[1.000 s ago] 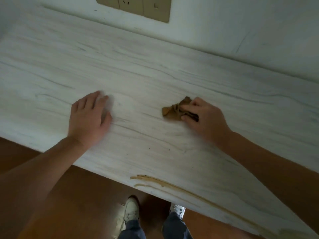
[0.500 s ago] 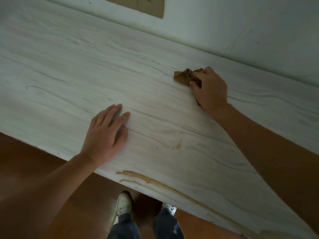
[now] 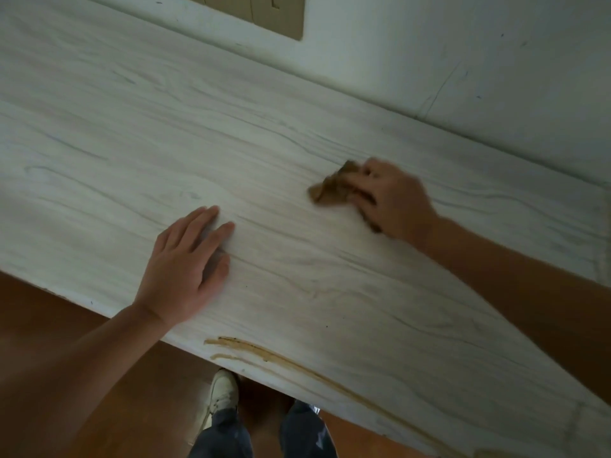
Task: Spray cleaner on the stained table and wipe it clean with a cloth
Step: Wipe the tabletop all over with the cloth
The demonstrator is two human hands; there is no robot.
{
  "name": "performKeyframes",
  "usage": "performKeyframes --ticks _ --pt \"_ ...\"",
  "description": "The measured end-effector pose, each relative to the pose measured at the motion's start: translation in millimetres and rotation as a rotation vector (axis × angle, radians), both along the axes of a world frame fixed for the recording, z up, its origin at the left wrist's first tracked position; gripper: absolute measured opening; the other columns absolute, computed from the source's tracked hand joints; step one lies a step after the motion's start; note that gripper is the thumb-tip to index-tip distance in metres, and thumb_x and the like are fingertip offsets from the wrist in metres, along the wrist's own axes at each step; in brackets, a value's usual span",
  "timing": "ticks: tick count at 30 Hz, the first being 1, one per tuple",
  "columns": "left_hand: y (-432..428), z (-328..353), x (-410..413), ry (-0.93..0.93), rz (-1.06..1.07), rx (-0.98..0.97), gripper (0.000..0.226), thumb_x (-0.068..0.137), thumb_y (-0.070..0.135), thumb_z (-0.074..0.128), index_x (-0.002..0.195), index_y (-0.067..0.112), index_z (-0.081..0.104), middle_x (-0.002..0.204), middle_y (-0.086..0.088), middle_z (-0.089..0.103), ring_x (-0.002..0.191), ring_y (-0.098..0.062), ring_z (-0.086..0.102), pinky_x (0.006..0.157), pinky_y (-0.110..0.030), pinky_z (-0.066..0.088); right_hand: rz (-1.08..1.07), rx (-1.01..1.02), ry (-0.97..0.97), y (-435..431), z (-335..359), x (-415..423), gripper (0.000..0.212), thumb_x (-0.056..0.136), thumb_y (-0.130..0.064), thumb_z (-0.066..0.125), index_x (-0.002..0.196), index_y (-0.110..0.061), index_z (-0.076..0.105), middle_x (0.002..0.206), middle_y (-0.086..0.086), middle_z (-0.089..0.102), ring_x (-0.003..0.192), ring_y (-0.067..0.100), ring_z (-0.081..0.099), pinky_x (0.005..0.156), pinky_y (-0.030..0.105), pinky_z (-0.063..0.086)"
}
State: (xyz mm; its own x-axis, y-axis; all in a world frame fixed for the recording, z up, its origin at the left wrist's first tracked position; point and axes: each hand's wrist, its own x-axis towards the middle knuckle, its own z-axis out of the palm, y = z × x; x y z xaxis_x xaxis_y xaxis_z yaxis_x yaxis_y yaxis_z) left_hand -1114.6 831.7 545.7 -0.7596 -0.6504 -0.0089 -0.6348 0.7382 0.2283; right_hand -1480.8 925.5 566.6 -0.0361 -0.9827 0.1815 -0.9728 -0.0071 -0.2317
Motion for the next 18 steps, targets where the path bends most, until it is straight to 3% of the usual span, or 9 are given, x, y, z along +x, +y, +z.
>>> performKeyframes --ticks 5,8,10,13,15,17,18 --pt "-0.8 -0.2 1.5 -0.017 0.000 0.007 0.058 0.100 0.046 0.036 0.151 0.020 0.048 0.164 -0.008 0.034 0.155 -0.027 0.027 0.122 -0.045 0.025 -0.632 -0.001 -0.028 -47.8 2.0 -76.8 0.030 0.095 -0.034 0.057 0.120 -0.020 0.068 0.117 0.011 0.057 0.102 0.033 0.060 0.079 0.038 0.046" --pt "-1.0 0.4 0.7 -0.008 0.003 0.006 0.058 0.099 0.046 0.036 0.150 0.020 0.049 0.163 -0.008 0.035 0.154 -0.027 0.028 0.122 -0.045 0.026 -0.774 -0.018 -0.076 -57.2 -2.8 -71.0 0.030 0.094 -0.033 0.057 0.117 -0.017 0.068 0.121 0.012 0.056 0.102 0.034 0.061 0.081 0.039 0.047" --pt "-1.1 0.2 0.8 -0.010 0.001 0.010 0.058 0.099 0.046 0.036 0.150 0.020 0.049 0.163 -0.008 0.035 0.154 -0.028 0.028 0.122 -0.045 0.027 -0.657 -0.017 -0.092 -53.6 -2.0 -53.5 0.032 0.094 -0.032 0.057 0.121 -0.019 0.067 0.119 0.010 0.057 0.100 0.031 0.061 0.078 0.036 0.046" --pt "-1.4 -0.4 1.1 -0.007 0.003 0.018 0.059 0.099 0.047 0.036 0.149 0.020 0.050 0.163 -0.008 0.035 0.154 -0.028 0.029 0.121 -0.048 0.029 -0.254 0.001 -0.075 -32.2 0.6 -25.4 0.033 0.093 -0.033 0.062 0.124 -0.022 0.067 0.110 0.003 0.058 0.090 0.022 0.060 0.069 0.026 0.041" --pt "-1.6 0.1 0.8 -0.008 0.003 0.021 0.059 0.099 0.047 0.037 0.149 0.020 0.050 0.163 -0.008 0.035 0.154 -0.028 0.029 0.120 -0.048 0.030 -0.007 0.024 -0.019 -17.8 2.6 -20.5 0.034 0.093 -0.035 0.063 0.125 -0.022 0.067 0.107 -0.001 0.060 0.087 0.017 0.060 0.065 0.026 0.045" --pt "-1.9 -0.2 1.0 -0.011 -0.001 0.019 0.059 0.099 0.047 0.037 0.149 0.020 0.050 0.163 -0.008 0.035 0.153 -0.028 0.029 0.120 -0.047 0.029 0.048 0.026 0.042 -16.9 2.5 -33.3 0.033 0.094 -0.035 0.063 0.125 -0.024 0.067 0.105 -0.001 0.060 0.086 0.017 0.060 0.063 0.029 0.050" --pt "-2.0 0.0 1.1 -0.011 0.000 0.021 0.059 0.099 0.047 0.036 0.149 0.020 0.050 0.163 -0.008 0.035 0.153 -0.028 0.029 0.120 -0.047 0.029 -0.025 0.017 0.048 -21.1 2.1 -42.5 0.032 0.094 -0.035 0.062 0.124 -0.025 0.067 0.105 -0.001 0.060 0.086 0.019 0.060 0.065 0.030 0.050"
